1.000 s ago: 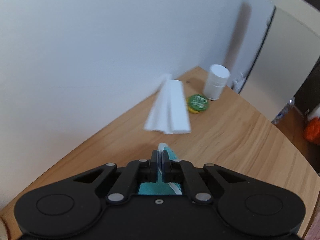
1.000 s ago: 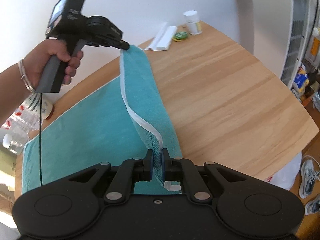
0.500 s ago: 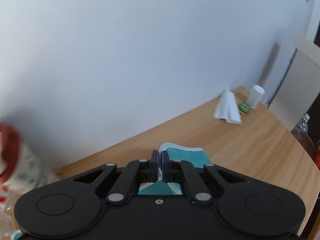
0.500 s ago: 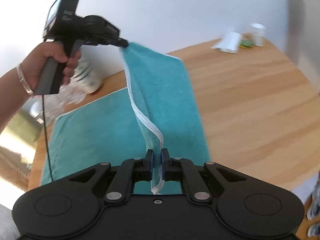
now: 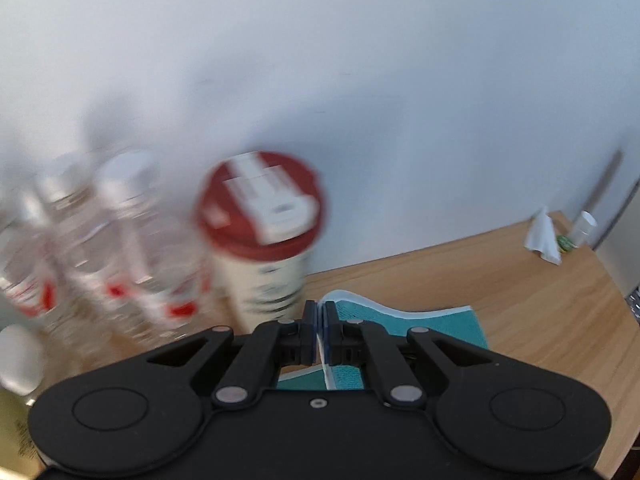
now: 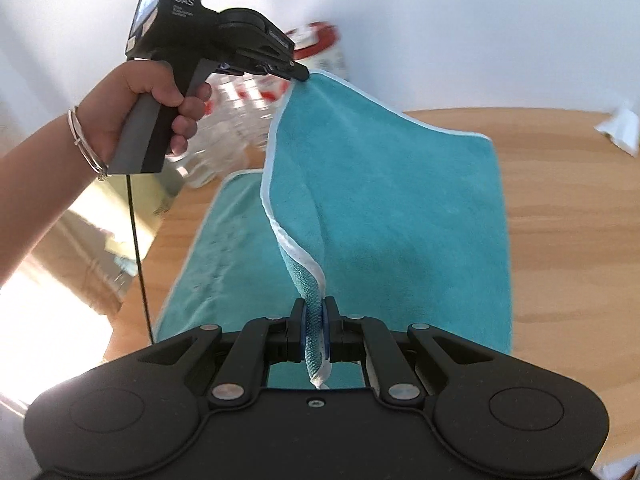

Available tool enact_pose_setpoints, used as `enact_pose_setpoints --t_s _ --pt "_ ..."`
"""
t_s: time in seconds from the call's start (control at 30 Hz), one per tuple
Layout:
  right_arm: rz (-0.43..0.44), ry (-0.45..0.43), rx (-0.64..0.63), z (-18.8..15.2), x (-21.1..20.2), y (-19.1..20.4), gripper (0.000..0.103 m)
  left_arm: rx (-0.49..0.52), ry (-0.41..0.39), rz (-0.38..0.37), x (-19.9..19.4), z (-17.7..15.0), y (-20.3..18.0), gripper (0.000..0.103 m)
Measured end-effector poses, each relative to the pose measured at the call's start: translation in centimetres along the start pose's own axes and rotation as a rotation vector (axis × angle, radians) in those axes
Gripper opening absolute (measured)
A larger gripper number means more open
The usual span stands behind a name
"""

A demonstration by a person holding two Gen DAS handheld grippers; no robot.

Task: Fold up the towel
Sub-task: 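Fold the lifted edge over onto the towel's opposite half with both tools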

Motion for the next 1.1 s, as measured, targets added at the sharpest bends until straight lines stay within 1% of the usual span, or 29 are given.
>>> enact_pose_setpoints --t_s 0.07,0.13,0.17,0.2,0.27,0.37,0.43,0.5,0.53,0.6,0.63,0.7,0.73,0.77,0.83,0.87,0.93,0.97,1.03,1.07,1.1 --pt "0.026 0.013 -0.038 0.2 0.1 1.0 0.008 -0.022 -0.009 0.031 -0.9 -0.5 1.4 0.003" --pt "0.048 0.020 -0.044 0.4 0.2 1.4 0.008 -0.056 -0.015 0.061 -1.9 -1.1 2.9 0.003" --pt "0.083 0.030 -0.041 0.6 0.3 1.7 0.008 -0.074 -0.019 0.075 -2.4 -1.4 3.7 0.003" --pt "0.099 0.033 -0.039 0.4 0.3 2.0 0.008 -0.087 -0.022 0.087 -2.9 -1.7 4.5 0.003" --pt "0.114 0.041 -0.048 0.0 0.5 2.9 0.008 -0.099 -0.043 0.115 -3.9 -2.3 6.1 0.002" --pt "0.098 0.049 -0.043 -0.5 1.1 3.8 0.008 -0.101 -0.057 0.122 -5.0 -3.1 8.1 0.002" --pt "0.092 0.049 -0.029 -0.7 1.5 4.7 0.008 -0.100 -0.048 0.110 -5.2 -3.7 9.4 0.002" --pt "0.084 0.038 -0.021 -0.8 2.2 6.6 0.008 -0.085 -0.038 0.095 -4.8 -4.4 10.4 0.002" --pt "0.073 0.044 -0.011 -0.9 2.6 6.9 0.008 -0.084 -0.024 0.080 -4.4 -4.8 11.0 0.002" --pt "0.023 0.047 0.002 -1.2 3.5 7.5 0.008 -0.084 0.005 0.049 -3.7 -5.7 12.2 0.002" --pt "-0.008 0.046 0.018 -1.4 3.8 7.8 0.008 -0.091 0.032 0.021 -3.1 -6.3 12.7 0.003" --pt "-0.044 0.044 0.064 -1.9 4.1 8.2 0.008 -0.020 0.095 -0.013 -2.1 -7.4 12.8 0.005" --pt "-0.048 0.042 0.079 -2.1 4.2 8.4 0.008 0.013 0.125 -0.020 -1.5 -8.1 12.9 0.012" --pt "-0.056 0.042 0.090 -2.4 4.3 8.6 0.008 0.044 0.153 -0.027 -1.0 -8.9 13.1 0.024" --pt "-0.107 0.052 0.088 -3.0 4.6 8.5 0.008 0.055 0.182 -0.071 -0.2 -9.9 13.1 0.034" --pt "-0.124 0.047 0.104 -3.3 4.7 8.3 0.008 0.069 0.192 -0.088 0.2 -10.5 13.0 0.034" --pt "-0.127 0.036 0.169 -3.8 4.8 7.9 0.008 0.086 0.219 -0.119 1.4 -11.6 12.9 0.034" --pt "-0.157 0.041 0.197 -4.2 5.0 7.3 0.008 0.087 0.237 -0.131 2.2 -12.1 12.9 0.034" --pt "-0.237 0.057 0.247 -5.1 5.5 6.2 0.008 0.067 0.244 -0.127 3.3 -12.2 13.2 0.034" --pt "-0.258 0.062 0.284 -5.3 6.1 5.7 0.008 0.055 0.242 -0.138 3.7 -12.2 13.2 0.034" --pt "-0.255 0.059 0.334 -5.6 6.2 5.4 0.008 0.044 0.242 -0.143 4.0 -12.1 13.3 0.034"
Point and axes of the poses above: each gripper's, at about its wrist camera, not at the fingertips, and x roughly the way its jaws point, y to its left, z to its top, the point moved 10 cm from there along x, roughly the way its jaws point, and after that the axes turned 7 degrees about -z, right-handed, at the moved point
